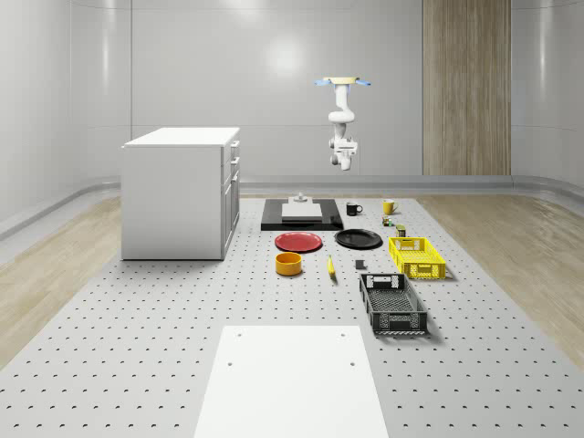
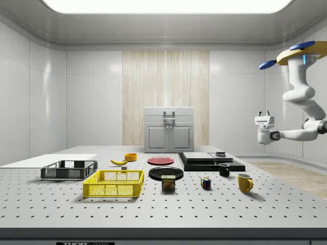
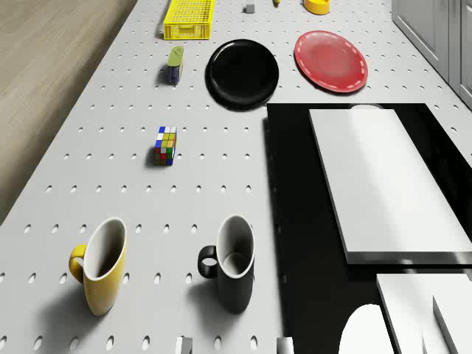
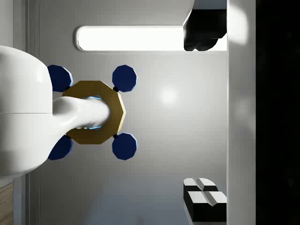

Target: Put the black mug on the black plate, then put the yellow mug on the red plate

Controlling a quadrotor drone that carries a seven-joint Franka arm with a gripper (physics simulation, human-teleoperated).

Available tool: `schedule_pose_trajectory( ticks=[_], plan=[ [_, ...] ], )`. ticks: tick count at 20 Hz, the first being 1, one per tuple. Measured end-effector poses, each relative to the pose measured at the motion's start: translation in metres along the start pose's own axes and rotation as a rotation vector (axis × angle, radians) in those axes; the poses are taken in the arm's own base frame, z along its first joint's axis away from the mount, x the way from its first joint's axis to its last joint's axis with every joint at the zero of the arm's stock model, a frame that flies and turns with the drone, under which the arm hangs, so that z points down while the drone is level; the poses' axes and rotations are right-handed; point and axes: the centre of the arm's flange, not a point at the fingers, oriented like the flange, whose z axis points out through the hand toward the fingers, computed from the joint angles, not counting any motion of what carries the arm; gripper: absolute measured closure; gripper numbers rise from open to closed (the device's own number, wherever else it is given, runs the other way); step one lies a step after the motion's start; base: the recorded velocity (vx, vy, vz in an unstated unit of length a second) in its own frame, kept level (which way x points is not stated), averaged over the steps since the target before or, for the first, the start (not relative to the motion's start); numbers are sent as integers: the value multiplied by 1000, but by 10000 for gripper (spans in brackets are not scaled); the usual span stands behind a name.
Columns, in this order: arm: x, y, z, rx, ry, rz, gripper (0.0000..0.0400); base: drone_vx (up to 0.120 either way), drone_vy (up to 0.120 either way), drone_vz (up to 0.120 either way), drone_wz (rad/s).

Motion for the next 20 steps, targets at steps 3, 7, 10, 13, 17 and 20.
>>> schedule_pose_trajectory(
  ticks=[3, 7, 10, 13, 17, 20],
  plan=[
    [-2, 2, -23, 2, 2, 0, 0, 0, 0, 0, 0],
    [-2, 2, -50, 4, 4, 0, 0, 0, 0, 0, 0],
    [-1, 1, -66, 6, 6, 0, 0, 0, 0, 0, 0],
    [-1, 1, -78, 7, 7, 0, 0, 0, 0, 0, 0],
    [0, 0, -87, 9, 9, 0, 0, 0, 0, 0, 0],
    [0, 0, -90, 11, 11, 0, 0, 0, 0, 0, 0]
  ],
)
